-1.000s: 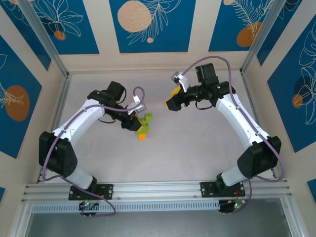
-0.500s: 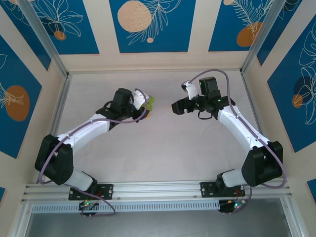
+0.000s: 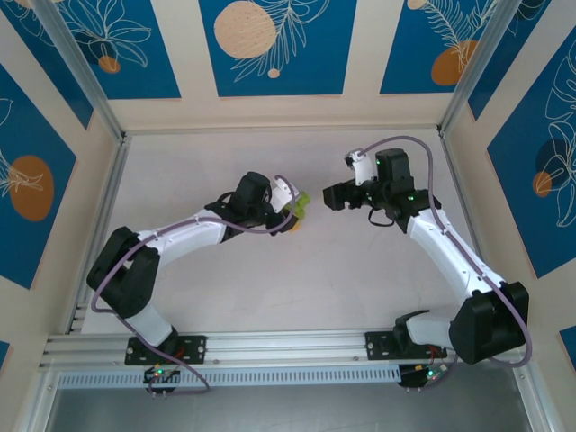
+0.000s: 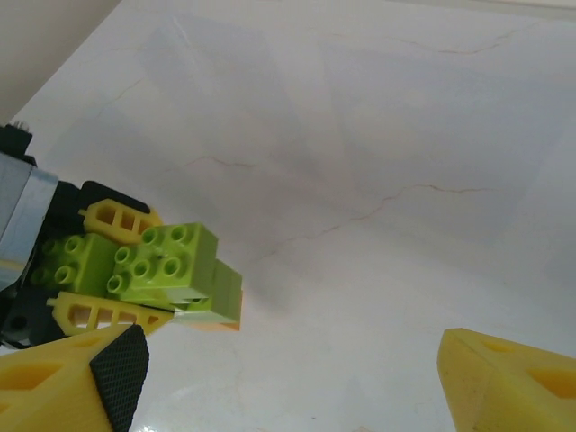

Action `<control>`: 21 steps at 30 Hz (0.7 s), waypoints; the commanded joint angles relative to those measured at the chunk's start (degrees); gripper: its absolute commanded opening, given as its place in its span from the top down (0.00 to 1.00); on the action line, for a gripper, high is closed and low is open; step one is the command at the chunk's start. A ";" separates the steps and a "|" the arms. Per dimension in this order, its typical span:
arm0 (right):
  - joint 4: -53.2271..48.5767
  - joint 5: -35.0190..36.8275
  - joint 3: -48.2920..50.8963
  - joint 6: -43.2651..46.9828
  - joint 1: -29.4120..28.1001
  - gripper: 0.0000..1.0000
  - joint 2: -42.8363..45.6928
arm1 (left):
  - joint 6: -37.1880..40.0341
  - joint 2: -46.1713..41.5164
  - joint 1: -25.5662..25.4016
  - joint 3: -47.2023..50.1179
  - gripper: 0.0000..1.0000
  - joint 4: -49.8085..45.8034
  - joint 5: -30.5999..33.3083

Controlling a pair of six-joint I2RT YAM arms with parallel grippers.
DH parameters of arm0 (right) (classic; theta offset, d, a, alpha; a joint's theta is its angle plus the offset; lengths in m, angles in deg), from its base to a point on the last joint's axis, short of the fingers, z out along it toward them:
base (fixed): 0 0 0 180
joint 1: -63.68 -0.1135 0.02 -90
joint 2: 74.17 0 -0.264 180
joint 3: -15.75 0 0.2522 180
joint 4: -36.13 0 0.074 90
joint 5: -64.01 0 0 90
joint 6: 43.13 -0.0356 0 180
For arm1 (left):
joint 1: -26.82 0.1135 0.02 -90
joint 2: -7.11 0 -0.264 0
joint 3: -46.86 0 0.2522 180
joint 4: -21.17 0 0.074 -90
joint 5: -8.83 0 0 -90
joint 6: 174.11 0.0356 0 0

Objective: Assemble a carrot with lego

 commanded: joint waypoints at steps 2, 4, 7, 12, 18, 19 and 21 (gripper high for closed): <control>1.04 -0.57 1.58 -1.83 0.70 0.15 1.00 | -0.36 -2.03 -0.42 3.93 0.56 3.00 -1.67; 1.05 -1.00 1.50 -1.89 0.84 0.15 0.85 | -0.50 -2.30 -0.52 5.58 0.55 4.30 -1.30; 1.04 -1.20 1.30 -1.96 0.82 0.15 0.82 | -0.52 -2.21 -0.55 7.50 0.55 5.82 -0.51; 0.43 -1.50 0.80 -1.91 0.85 0.15 0.91 | -0.69 -2.58 -0.66 8.90 0.50 6.64 -0.43; 0.07 -2.22 0.62 -1.77 0.85 0.15 0.21 | -0.30 -2.66 -0.74 6.61 0.35 4.56 -2.33; -0.01 -2.33 0.53 -1.89 0.87 0.16 0.13 | -0.18 -2.67 -0.74 6.25 0.31 4.13 -2.59; -0.17 -2.51 0.45 -1.85 0.92 0.16 -0.07 | 0.18 -2.50 -0.78 5.12 0.14 2.78 -2.74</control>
